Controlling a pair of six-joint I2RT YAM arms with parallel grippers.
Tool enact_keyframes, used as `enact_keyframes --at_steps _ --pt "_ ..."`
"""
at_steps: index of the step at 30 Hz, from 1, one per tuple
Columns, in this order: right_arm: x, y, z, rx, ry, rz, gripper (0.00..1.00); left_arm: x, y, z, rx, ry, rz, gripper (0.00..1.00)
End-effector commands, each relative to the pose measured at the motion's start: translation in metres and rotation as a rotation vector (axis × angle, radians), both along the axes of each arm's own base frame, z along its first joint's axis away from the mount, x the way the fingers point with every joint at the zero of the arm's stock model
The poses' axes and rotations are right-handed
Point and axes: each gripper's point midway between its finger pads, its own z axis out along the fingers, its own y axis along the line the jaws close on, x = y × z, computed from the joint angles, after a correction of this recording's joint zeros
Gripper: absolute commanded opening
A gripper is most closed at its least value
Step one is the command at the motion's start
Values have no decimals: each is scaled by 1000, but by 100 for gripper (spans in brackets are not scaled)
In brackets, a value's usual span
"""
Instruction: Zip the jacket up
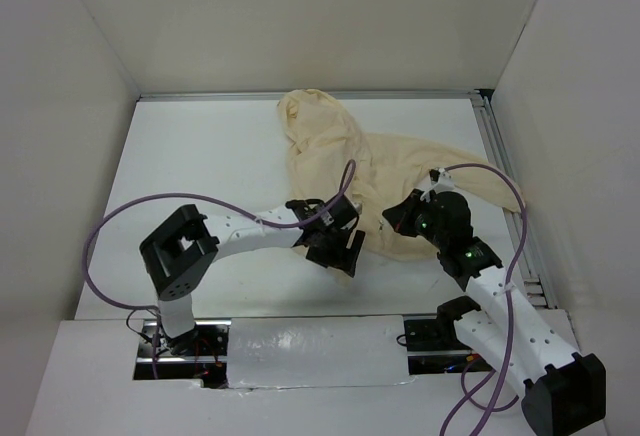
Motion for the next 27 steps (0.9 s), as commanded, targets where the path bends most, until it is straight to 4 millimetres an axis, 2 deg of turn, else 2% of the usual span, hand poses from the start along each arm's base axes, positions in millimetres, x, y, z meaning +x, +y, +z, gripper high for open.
enact_keyframes --at_steps 1,4,9,11,12,13,22,27 --pt "4 -5 14 -12 -41 -17 0 2 -4 -10 14 -8 -46 83" --pt "3 -6 11 -16 -39 -25 0 1 -7 -14 8 0 -59 82" --pt "4 -10 9 -24 -34 -40 0 -2 -12 -21 4 24 -80 70" --pt "5 -10 9 -25 -35 -46 0 -1 -10 -28 26 36 -62 64" --pt "5 -11 7 -29 -32 -47 0 -2 -8 -31 43 43 -48 51" --pt "5 -11 6 -27 -26 -52 0 -1 -6 -34 62 45 -32 48" --pt "7 -15 -1 -41 -7 -76 0 -4 -2 -50 128 68 24 50" --pt "8 -16 -3 -43 2 -82 0 -7 -6 -43 132 100 62 57"
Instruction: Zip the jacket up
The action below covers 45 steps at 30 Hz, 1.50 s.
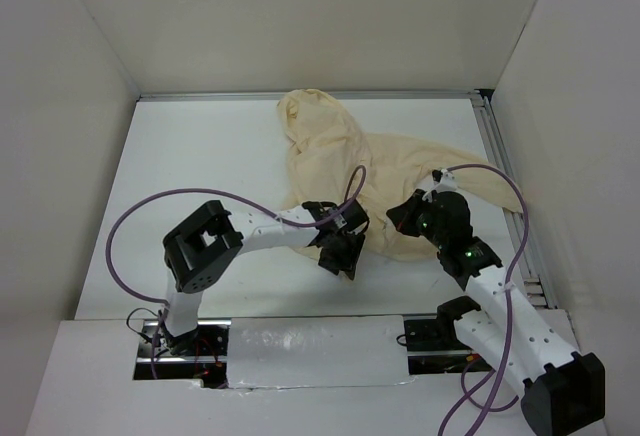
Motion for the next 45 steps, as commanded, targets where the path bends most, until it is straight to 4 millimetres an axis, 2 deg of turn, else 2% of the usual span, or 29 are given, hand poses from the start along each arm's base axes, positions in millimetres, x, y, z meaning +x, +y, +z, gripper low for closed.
enact_keyframes --at_steps 1,3,8,10,11,17,20,23,24,29,30,32,33,34,36,37,39,40,41,42,44,45 --pt "3 -4 2 -9 -5 -24 0 -6 7 -9 69 37 58 57" --pt "4 -6 2 -10 -5 -31 0 -6 6 -6 76 57 118 57" --pt "3 -7 1 -13 -3 -37 0 -3 15 -13 177 54 208 47" --pt "4 -7 0 -14 0 -39 0 -7 16 -18 210 79 230 47" --pt "4 -8 -1 -12 1 -43 0 1 17 -19 231 36 245 48" --pt "6 -11 -5 -22 16 -70 0 -8 18 -25 305 34 273 50" --pt "6 -13 -5 -24 15 -83 0 -11 19 -37 358 48 303 49" --pt "5 -14 -6 -25 20 -87 0 -13 15 -48 370 69 286 42" --pt "6 -18 -7 -33 19 -108 0 -13 9 -50 350 77 274 36" --pt "5 -20 -6 -34 12 -121 0 -11 -5 -58 288 77 203 28" --pt "4 -20 -4 -31 5 -122 0 -13 -4 -60 282 81 193 21" --pt "5 -22 -3 -34 0 -129 0 -10 -13 -57 213 78 158 0" --pt "4 -21 -3 -33 1 -126 0 -14 -10 -59 202 88 138 0" --pt "4 -21 -2 -31 -5 -121 0 -8 -20 -47 121 79 114 0" --pt "3 -16 1 -27 -27 -84 0 -6 -12 -41 91 74 123 0" --pt "1 -10 5 -10 -41 -51 0 6 -17 -21 24 20 131 0" --pt "-3 -1 10 8 -77 17 0 12 -9 -6 -13 -33 143 0" --pt "-4 3 13 16 -93 40 0 18 -10 22 -77 -86 143 0" --pt "-7 6 18 27 -121 61 0 21 -9 31 -100 -119 149 0" --pt "-9 12 24 42 -147 99 0 30 -7 60 -147 -193 168 0" --pt "-15 22 37 75 -203 169 0 40 3 83 -164 -284 211 0" --pt "-18 26 43 93 -231 195 0 44 7 112 -221 -338 232 0"
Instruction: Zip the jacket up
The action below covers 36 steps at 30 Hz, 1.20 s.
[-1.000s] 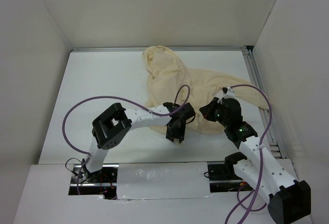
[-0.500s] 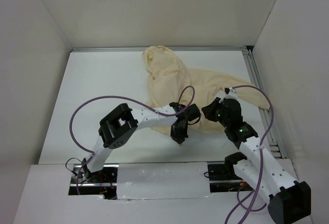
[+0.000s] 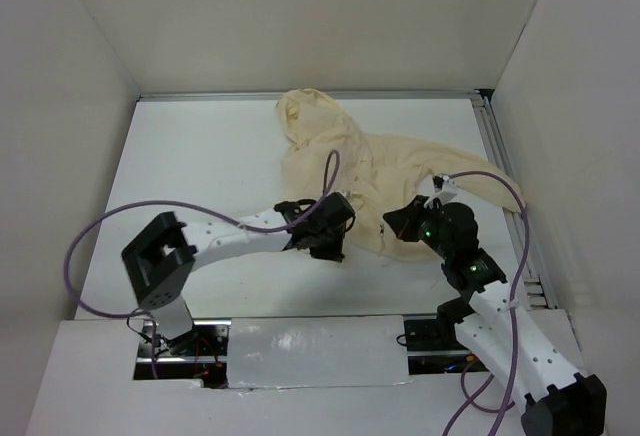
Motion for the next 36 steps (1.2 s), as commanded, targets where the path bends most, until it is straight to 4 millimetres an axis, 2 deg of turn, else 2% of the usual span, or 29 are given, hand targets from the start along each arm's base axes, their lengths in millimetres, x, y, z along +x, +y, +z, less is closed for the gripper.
enact_keyframes --at_steps 1,2,3,4,7,8,9,10,11,14,21,26,31,36 --pt "-6 23 42 79 -192 152 0 39 -4 91 -184 -302 69 0" --pt "-8 27 46 99 -207 172 0 40 0 116 -238 -350 87 0" --pt "-13 32 51 122 -228 209 0 42 4 126 -256 -376 104 0" --pt "-13 35 57 153 -250 216 0 46 11 144 -292 -427 145 0" --pt "-19 46 70 221 -285 280 0 54 25 160 -322 -494 224 0" --pt "-21 50 74 240 -294 300 0 55 28 173 -364 -511 259 0" --pt "-25 57 74 259 -290 341 0 56 31 174 -371 -525 268 0" --pt "-26 60 84 286 -319 352 0 59 33 180 -387 -546 287 0" --pt "-27 62 87 298 -329 359 0 60 33 191 -427 -567 298 0" --pt "-30 70 96 334 -362 383 0 62 33 197 -460 -580 324 0" --pt "-35 85 111 340 -433 429 0 70 18 213 -521 -586 338 0" --pt "-28 86 102 335 -409 378 0 69 5 209 -524 -567 299 0" --pt "-21 83 107 350 -430 318 0 69 2 199 -512 -521 324 0" --pt "-16 82 97 325 -403 284 0 68 7 202 -517 -508 360 0"
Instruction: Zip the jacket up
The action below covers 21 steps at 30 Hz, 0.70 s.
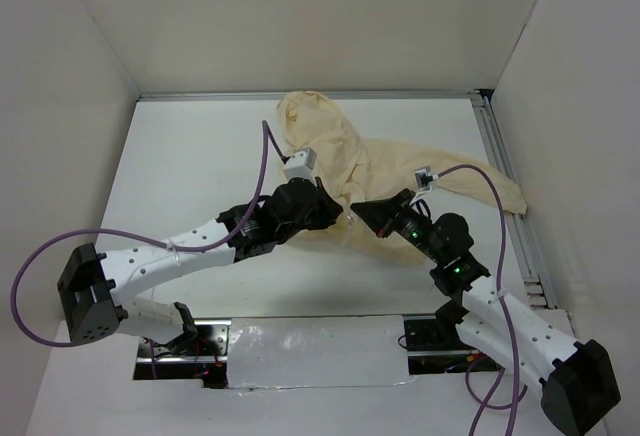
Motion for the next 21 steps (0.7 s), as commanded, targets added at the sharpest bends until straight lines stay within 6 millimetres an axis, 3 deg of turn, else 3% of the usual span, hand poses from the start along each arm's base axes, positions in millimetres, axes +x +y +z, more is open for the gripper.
enact_keyframes --at_steps 1,21 --pt "7 -3 7 6 -44 -51 0 6 -5 33 -90 -27 36 0" --pt "10 -7 -5 -23 -19 -91 0 2 3 43 -127 -20 51 0"
